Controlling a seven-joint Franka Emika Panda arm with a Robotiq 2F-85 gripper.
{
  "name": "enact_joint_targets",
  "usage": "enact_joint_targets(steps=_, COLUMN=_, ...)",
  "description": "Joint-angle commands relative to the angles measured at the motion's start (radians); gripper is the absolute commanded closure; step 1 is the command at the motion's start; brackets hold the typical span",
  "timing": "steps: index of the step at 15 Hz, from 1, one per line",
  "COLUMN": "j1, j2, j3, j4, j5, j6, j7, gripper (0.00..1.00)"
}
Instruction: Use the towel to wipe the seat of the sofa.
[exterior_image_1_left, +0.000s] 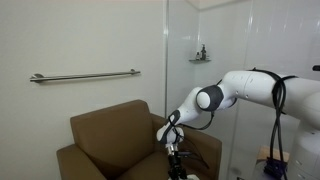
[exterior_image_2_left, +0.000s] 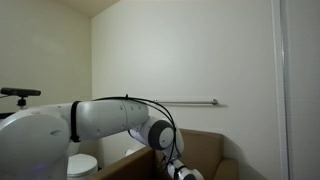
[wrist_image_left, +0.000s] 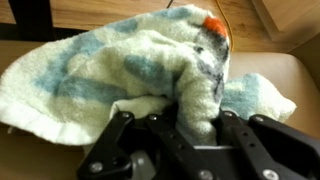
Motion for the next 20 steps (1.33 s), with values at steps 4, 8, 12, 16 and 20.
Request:
enact_joint_targets(steps=4, j1=-0.080, j2=-0.003, j3=0.012, j4=-0.107, j5=0.062, j6=0.018, j7=-0.055, gripper=0.92)
enact_joint_targets(steps=8, j1=-0.092, j2=-0.005, j3=0.012, j4=-0.122, j5=0.075, j6=0.016, j7=-0.062, gripper=0.92)
enact_joint_targets(steps=12, j1=-0.093, j2=-0.006, j3=0.012, j4=-0.125, j5=0.076, j6=0.016, j7=-0.062, gripper=0.92)
enact_joint_targets(steps=16, j1=-0.046, j2=-0.036, j3=0.025, j4=0.033, j5=0.035, j6=-0.070, j7=-0.019, gripper=0.92)
enact_joint_targets(steps=20, j1=-0.057, j2=-0.021, j3=0.034, j4=0.073, j5=0.063, j6=-0.217, j7=-0.051, gripper=0.76)
